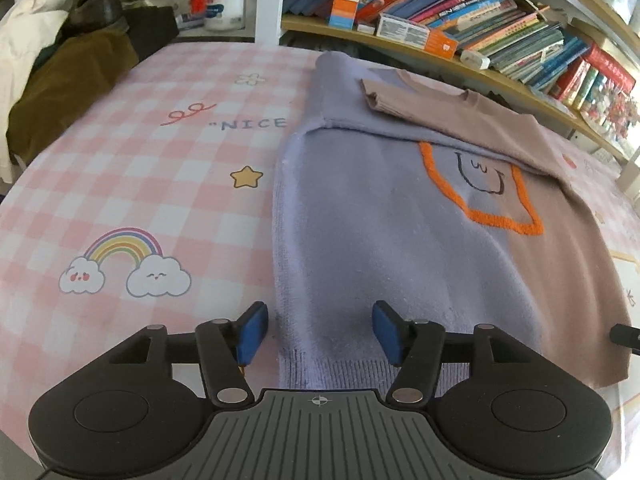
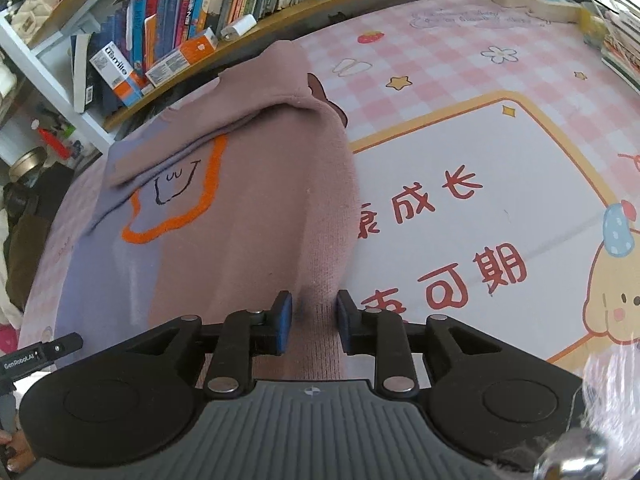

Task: Fold clothes
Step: 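Move both grippers to the sweater's side edge and close on it, then lift the gripped edge with both grippers and fold it over the sweater body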

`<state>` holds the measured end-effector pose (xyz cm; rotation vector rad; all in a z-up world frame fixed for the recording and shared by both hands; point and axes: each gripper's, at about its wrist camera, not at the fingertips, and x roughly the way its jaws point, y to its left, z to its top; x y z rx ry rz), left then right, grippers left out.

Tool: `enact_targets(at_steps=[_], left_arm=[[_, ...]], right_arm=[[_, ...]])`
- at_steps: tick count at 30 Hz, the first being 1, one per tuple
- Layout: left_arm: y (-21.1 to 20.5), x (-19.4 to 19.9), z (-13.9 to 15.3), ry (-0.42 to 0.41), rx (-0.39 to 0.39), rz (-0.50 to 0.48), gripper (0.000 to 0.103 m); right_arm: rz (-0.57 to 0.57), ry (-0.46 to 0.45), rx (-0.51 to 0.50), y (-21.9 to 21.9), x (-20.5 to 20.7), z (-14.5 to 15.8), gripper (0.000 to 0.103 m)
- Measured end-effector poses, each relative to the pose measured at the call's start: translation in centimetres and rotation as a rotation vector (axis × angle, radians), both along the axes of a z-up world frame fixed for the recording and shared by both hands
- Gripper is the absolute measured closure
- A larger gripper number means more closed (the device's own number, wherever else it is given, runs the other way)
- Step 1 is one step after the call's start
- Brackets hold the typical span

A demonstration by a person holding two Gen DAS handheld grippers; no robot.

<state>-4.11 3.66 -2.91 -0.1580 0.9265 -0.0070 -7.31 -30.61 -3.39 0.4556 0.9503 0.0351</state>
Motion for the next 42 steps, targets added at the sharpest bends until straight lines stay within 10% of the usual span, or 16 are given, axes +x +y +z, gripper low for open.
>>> enact_targets(at_steps=[4,32,42], left_arm=[[0.5,-0.4,0.1,-0.014,-0.040,0.026,0.098],[-1.2,-11.9,0.0,0.018,-0.132,0.060,0.098],[-0.7,-10.7,3.3,-0.115,-0.289,0.099,0.098]], right_arm=[[0.011,-0.001,0.017,-0.3,-0.4,0.0,0.093],[0.070,0.057,0.145,-6.0,-11.0,1.3,0.094],[0.050,-0.112,0.223,-7.1,-10.6,5.1,0.094]])
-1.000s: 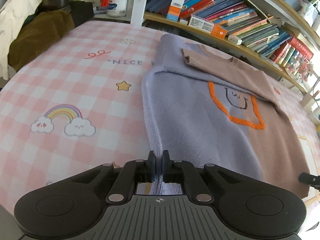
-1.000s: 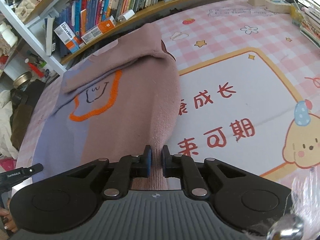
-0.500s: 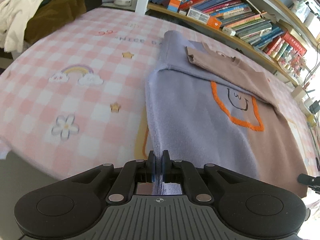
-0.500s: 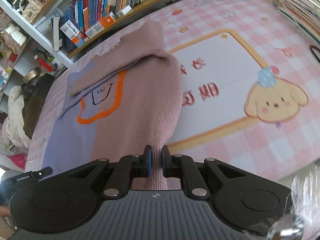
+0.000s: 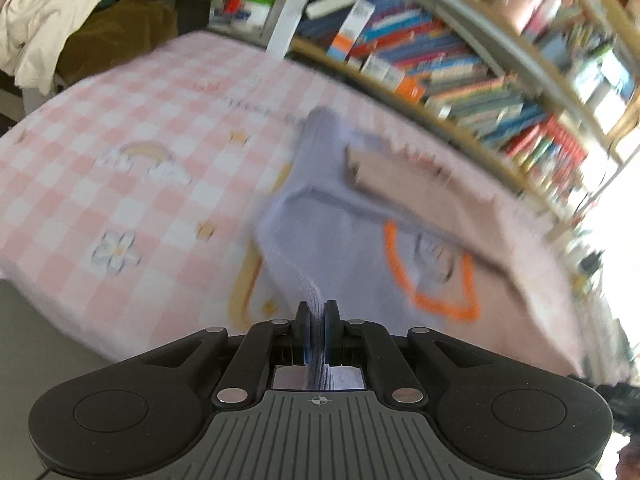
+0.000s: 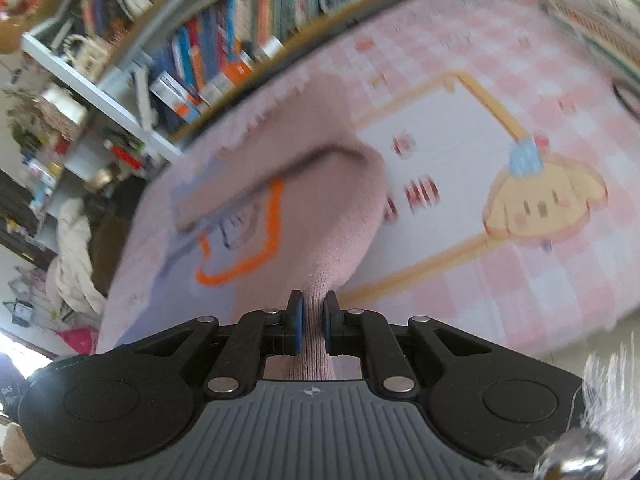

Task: Fold clothes
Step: 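Lift the gripped edge with both grippers and fold it over the sweater body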

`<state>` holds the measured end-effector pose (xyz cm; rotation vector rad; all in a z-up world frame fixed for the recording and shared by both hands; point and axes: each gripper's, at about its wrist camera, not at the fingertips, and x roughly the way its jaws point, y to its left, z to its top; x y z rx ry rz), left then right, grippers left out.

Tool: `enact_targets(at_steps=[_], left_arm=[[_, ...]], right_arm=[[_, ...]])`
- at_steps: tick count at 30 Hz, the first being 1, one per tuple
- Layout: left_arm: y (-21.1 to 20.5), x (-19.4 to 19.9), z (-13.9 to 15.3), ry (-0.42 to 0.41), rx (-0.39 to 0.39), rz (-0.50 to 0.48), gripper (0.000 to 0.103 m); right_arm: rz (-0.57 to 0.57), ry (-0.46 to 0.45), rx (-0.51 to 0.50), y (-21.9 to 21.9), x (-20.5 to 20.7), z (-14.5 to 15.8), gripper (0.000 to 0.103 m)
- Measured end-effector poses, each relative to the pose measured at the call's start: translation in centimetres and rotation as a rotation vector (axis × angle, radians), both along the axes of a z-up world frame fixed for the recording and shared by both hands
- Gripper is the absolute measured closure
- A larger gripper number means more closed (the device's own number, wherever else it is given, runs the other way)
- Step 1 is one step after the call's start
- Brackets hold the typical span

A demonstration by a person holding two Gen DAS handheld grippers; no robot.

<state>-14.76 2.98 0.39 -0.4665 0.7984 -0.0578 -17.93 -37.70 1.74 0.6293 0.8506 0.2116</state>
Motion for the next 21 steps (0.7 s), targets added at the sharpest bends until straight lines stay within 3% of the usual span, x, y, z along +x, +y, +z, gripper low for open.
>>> enact_targets(at_steps=[5,12,21], left_arm=[[0.5,2.6,2.5,-0.099,-0.074,0.029,0.098],[1.7,8.9,4.4,-0.187,-0.129,0.057,0.098],[1.6,17.6,4.4,-0.181,-0.105,0.025,0.098]], right_arm=[[-0.047,-0.134,0.040,-0.5,2.7,3.5,0.094],[-0.113,-0.219,0.055,-0.8,8.7,6.7,0.094],[-0.146,-0.218,-0.008,0.0,17.2,5.8,0.094]])
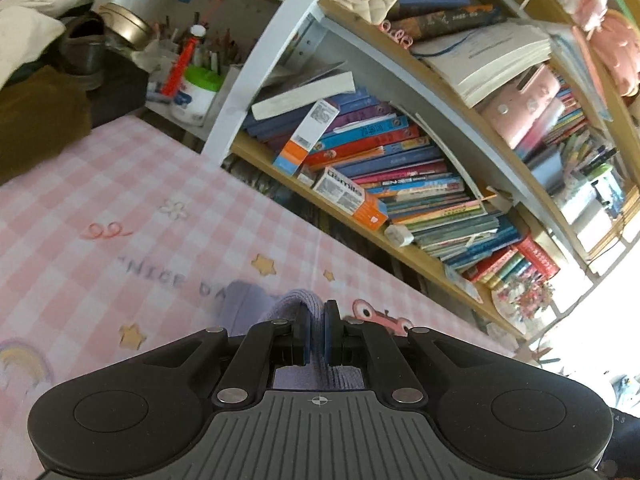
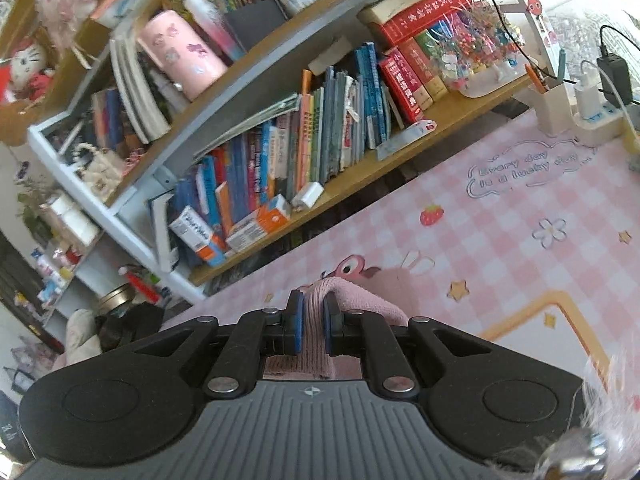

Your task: Fold clothes

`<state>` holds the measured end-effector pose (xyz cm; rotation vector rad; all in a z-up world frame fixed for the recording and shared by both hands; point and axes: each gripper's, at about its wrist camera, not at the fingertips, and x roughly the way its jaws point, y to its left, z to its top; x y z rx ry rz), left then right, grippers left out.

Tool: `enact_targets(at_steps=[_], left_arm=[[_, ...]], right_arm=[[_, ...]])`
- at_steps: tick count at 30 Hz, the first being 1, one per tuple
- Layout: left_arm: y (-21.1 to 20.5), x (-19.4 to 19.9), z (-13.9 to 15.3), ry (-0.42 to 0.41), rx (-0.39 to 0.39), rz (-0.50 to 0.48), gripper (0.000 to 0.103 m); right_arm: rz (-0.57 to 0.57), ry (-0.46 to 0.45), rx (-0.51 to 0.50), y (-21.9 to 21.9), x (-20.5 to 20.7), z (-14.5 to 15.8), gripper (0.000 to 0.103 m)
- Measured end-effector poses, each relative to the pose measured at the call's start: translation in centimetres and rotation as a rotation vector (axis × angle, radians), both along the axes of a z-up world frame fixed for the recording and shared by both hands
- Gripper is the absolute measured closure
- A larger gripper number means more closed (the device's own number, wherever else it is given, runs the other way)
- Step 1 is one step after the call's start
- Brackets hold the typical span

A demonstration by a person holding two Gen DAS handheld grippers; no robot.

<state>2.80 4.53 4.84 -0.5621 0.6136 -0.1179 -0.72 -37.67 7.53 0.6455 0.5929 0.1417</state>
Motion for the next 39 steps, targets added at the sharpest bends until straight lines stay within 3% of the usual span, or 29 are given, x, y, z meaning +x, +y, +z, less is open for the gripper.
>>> enact_targets(at_steps=[13,16,17,18,20,21,25,31,34,35,36,37,39], left_arm=[[-0.6,8.0,-4.8,0.138,0.076,-0.037,0.097],[-0.8,8.8,-5.4,0.169,0.092,-0.057,0.084],[-0.7,8.9,-5.5,0.166,0.088,-0.063,0.077],[-0.5,8.8,-5.4,0.153,0.084,-0.063,0.062],[-0.1,8.2,-5.1,0.110,0.101,-0.036,0.039],[0.1,7.8,-4.8,0.080,0.122,-0.014,0.037],[0.2,6.7,-4.5,0.038,0.211,-0.005,0.038],[-2.0,7.8,-6.7,0.115,0.388,-0.100,0.041],[-2.1,8.2,-7.6,0.143,0.387,-0.120,0.069],[-2.1,8.3,-7.7,0.148,0.377,-0.136,0.087],[-2.1,8.3,-7.7,0.148,0.369,-0.149,0.097],[-2.0,8.0,-7.3,0.138,0.359,-0.151,0.098],[-1.2,7.1,-5.9,0.103,0.306,-0.147,0.098]], right_arm=[[-0.045,0.125,-0.050,0.2,8.7,-5.5,0.093],[-0.058,0.132,-0.067,0.2,9.5,-5.9,0.085],[-0.066,0.122,-0.083,0.2,9.6,-5.8,0.074],[-0.075,0.108,-0.101,0.2,9.6,-5.6,0.063],[-0.078,0.092,-0.130,0.0,9.5,-5.3,0.063],[-0.075,0.090,-0.145,-0.1,9.6,-5.3,0.063],[-0.044,0.105,-0.197,-0.1,9.8,-5.7,0.061],[-0.005,0.176,-0.313,1.3,11.0,-7.6,0.057],[0.012,0.211,-0.333,1.7,11.3,-8.7,0.061],[0.023,0.225,-0.338,1.8,11.3,-8.9,0.073],[0.035,0.239,-0.345,2.0,11.4,-9.2,0.090],[0.048,0.242,-0.347,2.1,11.3,-9.1,0.096],[0.062,0.227,-0.331,1.9,10.5,-8.2,0.097]])
